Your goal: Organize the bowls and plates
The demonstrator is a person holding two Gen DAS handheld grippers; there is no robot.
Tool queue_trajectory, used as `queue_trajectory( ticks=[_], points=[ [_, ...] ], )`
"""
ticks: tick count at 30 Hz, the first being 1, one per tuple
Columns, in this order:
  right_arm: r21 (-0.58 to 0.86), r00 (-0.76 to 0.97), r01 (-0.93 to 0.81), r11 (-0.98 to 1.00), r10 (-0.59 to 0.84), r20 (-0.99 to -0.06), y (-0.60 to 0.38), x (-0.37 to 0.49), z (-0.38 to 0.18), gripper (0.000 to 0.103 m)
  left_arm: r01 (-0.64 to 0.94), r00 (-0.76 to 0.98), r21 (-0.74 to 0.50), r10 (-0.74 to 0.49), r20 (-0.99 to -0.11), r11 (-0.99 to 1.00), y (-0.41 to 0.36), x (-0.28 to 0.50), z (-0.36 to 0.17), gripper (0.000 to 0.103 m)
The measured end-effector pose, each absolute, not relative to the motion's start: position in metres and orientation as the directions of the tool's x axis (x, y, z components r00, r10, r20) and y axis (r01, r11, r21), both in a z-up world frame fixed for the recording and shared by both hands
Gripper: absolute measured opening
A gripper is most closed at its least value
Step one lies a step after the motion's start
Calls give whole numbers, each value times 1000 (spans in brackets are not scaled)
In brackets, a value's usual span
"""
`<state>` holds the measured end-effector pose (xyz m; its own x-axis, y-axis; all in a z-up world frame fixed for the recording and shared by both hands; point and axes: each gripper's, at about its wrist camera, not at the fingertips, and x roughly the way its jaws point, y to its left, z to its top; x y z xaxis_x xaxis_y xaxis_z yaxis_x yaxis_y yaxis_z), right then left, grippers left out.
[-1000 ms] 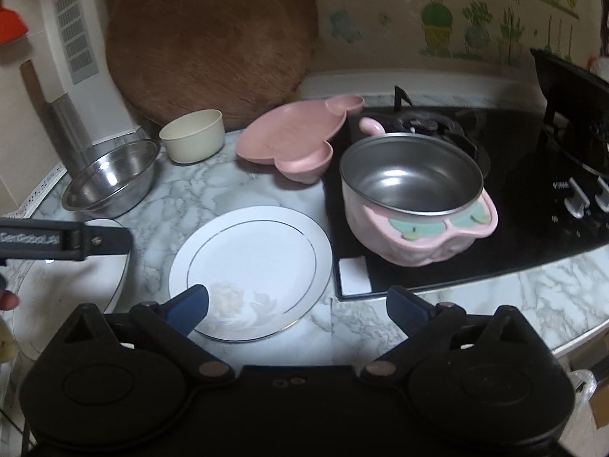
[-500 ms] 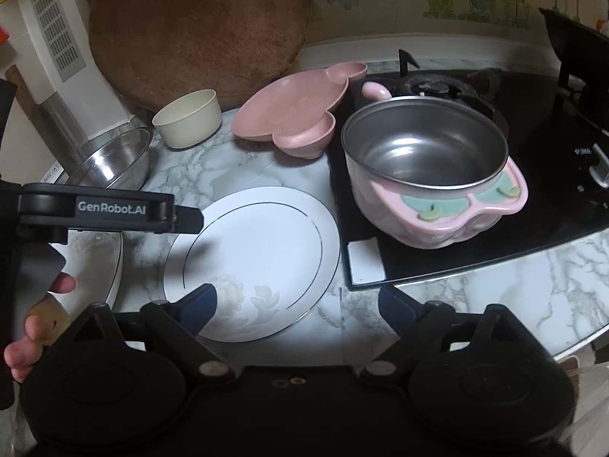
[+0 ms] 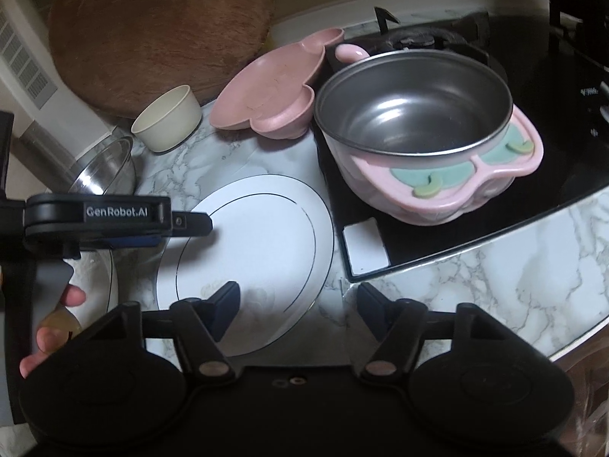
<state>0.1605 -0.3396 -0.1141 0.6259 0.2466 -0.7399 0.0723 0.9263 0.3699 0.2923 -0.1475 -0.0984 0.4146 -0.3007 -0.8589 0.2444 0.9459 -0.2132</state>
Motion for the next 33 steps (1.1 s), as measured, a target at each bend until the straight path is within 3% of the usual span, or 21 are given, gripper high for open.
queue_trajectory(
  ticks=[6, 8, 13, 20, 33],
  points=[
    [427, 613, 96, 899, 284, -737, -346, 168, -120, 47, 221, 391, -264, -334, -858, 939, -140, 298, -102, 48],
    [448, 609, 109, 888, 296, -736, -349, 170, -121, 41, 206, 383, -287, -347, -856, 936, -137, 301, -103, 37],
    [467, 610, 133, 874, 299, -733, -352, 174, -122, 33, 173, 376, -325, -367, -851, 930, -129, 303, -104, 31],
    [468, 618, 163, 868, 280, -735, -361, 174, -127, 12, 139, 384, -356, -382, -841, 924, -119, 303, -105, 18],
    [477, 639, 166, 863, 275, -719, -363, 170, -119, 11, 110, 414, -401, -409, -813, 909, -107, 286, -89, 14]
  ],
)
